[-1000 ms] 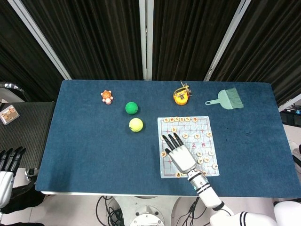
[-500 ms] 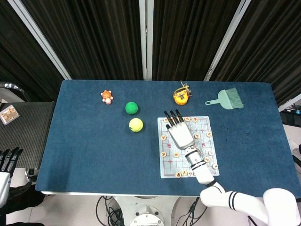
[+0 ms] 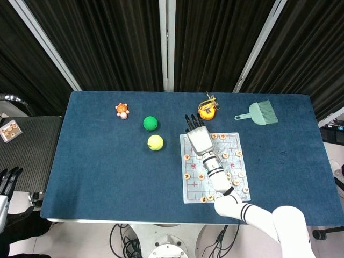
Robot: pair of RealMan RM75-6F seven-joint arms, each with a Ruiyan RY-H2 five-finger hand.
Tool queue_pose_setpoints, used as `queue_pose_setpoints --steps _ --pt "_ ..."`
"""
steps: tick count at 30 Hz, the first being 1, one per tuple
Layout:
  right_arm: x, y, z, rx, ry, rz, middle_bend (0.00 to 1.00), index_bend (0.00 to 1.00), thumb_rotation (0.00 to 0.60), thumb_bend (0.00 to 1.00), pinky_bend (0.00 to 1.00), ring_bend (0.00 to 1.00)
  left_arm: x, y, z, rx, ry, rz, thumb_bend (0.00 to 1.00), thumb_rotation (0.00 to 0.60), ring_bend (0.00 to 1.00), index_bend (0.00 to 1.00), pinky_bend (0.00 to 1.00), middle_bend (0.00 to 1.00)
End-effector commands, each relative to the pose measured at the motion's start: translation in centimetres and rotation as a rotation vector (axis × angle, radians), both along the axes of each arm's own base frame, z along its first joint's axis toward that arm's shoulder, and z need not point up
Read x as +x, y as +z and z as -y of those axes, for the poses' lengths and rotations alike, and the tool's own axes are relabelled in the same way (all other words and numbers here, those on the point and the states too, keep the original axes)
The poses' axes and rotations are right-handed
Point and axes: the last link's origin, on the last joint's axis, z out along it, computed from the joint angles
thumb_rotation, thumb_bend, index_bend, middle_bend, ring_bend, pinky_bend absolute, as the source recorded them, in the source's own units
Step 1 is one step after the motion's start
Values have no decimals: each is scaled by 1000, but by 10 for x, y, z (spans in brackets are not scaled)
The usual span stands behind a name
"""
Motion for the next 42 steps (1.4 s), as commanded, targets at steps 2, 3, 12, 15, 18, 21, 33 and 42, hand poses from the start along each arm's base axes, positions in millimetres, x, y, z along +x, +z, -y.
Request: queue_pose_setpoints --steps 2,3,12,15,18,21,33,42 --pt "6 -9 8 -1 -22 25 18 583 600 299 0 0 -2 1 -2 -6 8 36 110 600 0 73 0 47" --pt "7 -10 9 -2 -27 25 18 582 600 299 0 0 -2 2 -3 -6 8 28 111 600 0 73 0 47" --pt "7 -20 15 19 -46 12 16 551 600 298 0 0 -5 2 -8 -6 16 -7 111 600 0 73 0 47" --pt "6 -20 17 16 -53 10 15 519 600 296 0 0 -5 2 -9 -6 19 -7 111 600 0 73 0 47" --pt "4 -19 18 9 -61 5 12 471 600 291 0 0 -5 2 -10 -6 18 -6 111 600 0 73 0 47" --pt "2 -17 18 6 -64 9 9 432 600 285 0 0 -5 1 -11 -8 16 -6 111 600 0 72 0 47" --pt "-2 20 13 -54 -23 95 0 207 600 236 0 0 -1 2 -11 -5 11 -9 111 600 0 73 0 47" --pt "-84 157 -85 -177 -43 134 0 7 600 236 0 0 7 -7 -15 -21 -13 -46 110 600 0 73 0 47"
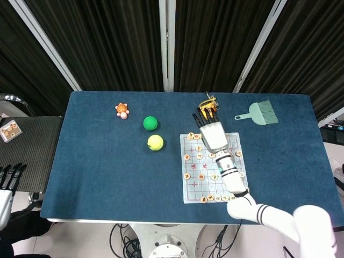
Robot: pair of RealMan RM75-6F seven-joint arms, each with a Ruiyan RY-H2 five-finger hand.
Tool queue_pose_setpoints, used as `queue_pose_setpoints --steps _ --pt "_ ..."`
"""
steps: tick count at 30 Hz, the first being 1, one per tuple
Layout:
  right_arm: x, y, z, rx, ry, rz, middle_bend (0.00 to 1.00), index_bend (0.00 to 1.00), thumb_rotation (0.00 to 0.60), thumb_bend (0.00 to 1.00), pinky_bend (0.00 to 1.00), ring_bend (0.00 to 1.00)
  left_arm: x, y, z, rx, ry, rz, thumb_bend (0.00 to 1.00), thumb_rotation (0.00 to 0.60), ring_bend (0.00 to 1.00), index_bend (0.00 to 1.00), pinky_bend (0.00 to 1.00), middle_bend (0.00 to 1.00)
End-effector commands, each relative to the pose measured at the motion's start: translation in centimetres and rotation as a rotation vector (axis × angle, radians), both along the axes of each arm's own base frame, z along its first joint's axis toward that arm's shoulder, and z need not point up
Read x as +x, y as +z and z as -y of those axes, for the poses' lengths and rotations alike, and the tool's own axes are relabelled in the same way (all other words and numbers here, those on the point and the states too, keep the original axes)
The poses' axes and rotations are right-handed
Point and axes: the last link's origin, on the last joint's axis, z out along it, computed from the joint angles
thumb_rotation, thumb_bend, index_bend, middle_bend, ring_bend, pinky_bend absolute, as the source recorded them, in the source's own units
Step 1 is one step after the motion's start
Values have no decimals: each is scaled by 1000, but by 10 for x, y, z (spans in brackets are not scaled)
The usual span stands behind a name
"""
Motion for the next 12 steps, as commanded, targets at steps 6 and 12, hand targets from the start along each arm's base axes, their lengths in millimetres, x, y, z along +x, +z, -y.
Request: queue_pose_setpoints --steps 6,12 --pt "-138 144 -146 -128 -170 34 0 0 600 225 0 0 12 -8 -7 -22 -19 -22 111 600 0 73 0 47" --pt "-182 166 -204 -179 -234 89 0 0 600 217 0 0 14 -11 -14 -30 -20 -37 111 600 0 72 0 47"
